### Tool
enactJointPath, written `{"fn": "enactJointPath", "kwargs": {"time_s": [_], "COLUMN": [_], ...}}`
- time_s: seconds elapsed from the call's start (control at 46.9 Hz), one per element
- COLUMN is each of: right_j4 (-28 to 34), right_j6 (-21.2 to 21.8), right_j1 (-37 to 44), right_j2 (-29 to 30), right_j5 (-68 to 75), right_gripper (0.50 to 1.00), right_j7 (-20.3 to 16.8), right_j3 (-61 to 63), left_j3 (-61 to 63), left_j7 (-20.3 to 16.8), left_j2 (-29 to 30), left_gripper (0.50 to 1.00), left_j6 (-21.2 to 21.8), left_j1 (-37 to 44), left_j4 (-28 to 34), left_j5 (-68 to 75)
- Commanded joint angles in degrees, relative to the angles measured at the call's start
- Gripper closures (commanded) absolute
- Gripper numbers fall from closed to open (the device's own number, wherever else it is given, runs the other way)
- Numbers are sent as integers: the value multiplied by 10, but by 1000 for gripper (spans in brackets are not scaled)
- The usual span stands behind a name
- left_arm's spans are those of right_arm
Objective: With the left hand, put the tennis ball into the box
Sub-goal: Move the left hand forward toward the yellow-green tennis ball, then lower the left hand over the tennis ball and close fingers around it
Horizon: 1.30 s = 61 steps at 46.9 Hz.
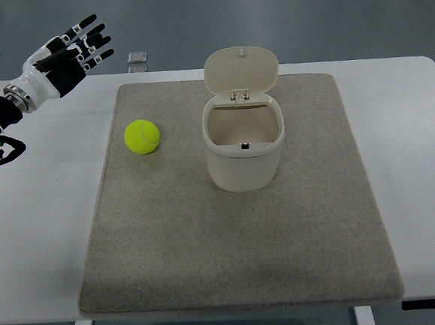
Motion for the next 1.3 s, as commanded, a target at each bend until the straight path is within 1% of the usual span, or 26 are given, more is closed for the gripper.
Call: {"fn": "enactJointPath", "kwargs": {"time_s": [0.0, 0.171, 0.32, 0.405, 0.49, 0.554, 0.746, 0.853, 0.981, 1.087, 1.151, 1.237, 1.279], "right_j4": [0, 0, 0, 0, 0, 0, 0, 0, 0, 0, 0, 0, 0], "right_j6": [0, 0, 0, 0, 0, 0, 0, 0, 0, 0, 1, 1, 0], "right_j1": [0, 0, 0, 0, 0, 0, 0, 0, 0, 0, 0, 0, 0], "right_j2": [0, 0, 0, 0, 0, 0, 0, 0, 0, 0, 0, 0, 0], "right_j5": [0, 0, 0, 0, 0, 0, 0, 0, 0, 0, 0, 0, 0], "right_gripper": [599, 597, 597, 597, 599, 599, 597, 599, 599, 597, 597, 599, 597], "right_j7": [0, 0, 0, 0, -1, 0, 0, 0, 0, 0, 0, 0, -1], "right_j3": [0, 0, 0, 0, 0, 0, 0, 0, 0, 0, 0, 0, 0], "left_j3": [-3, -4, 0, 2, 3, 3, 31, 44, 47, 48, 49, 77, 96], "left_j7": [-5, -33, -66, -94, -133, -152, -165, -188, -205, -207, -207, -207, -207], "left_j2": [5, 28, 38, 48, 55, 59, 83, 96, 109, 113, 113, 113, 113], "left_gripper": [508, 519, 519, 519, 519, 519, 521, 525, 531, 531, 531, 531, 531], "left_j6": [-8, -9, -9, -7, -5, -5, -4, -3, 6, 28, 32, 35, 45], "left_j1": [-3, -4, -5, -4, -4, -4, -6, -6, -5, -1, 0, -4, -7], "left_j4": [0, -5, -10, -24, -38, -44, -79, -104, -143, -177, -188, -201, -206], "left_j5": [42, 147, 255, 323, 404, 450, 513, 556, 657, 708, 717, 733, 752]}}
